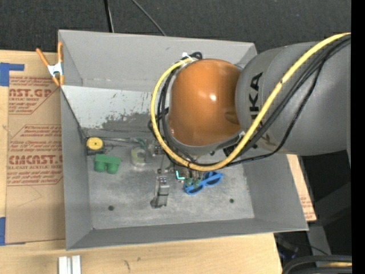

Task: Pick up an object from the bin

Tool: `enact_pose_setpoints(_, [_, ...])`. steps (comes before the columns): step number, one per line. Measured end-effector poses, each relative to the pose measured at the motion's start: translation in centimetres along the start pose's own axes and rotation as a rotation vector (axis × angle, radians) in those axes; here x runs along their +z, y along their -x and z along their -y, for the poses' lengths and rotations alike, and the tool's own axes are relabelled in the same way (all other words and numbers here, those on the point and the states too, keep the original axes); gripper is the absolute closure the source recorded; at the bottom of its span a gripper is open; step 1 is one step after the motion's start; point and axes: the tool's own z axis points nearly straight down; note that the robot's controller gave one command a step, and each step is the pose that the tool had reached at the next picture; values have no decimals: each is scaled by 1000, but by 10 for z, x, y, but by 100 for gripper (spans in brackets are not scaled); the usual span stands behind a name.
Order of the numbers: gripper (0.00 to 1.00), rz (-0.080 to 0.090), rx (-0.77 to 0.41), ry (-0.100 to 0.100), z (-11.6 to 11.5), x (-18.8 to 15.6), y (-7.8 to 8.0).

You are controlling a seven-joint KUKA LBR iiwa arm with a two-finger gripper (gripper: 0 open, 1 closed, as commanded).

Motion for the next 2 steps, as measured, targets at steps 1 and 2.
enact_pose_setpoints(1, [0,6,-53,1,-36,95,65])
enact_pose_setpoints(2, [0,9,126,1,-72,153,106])
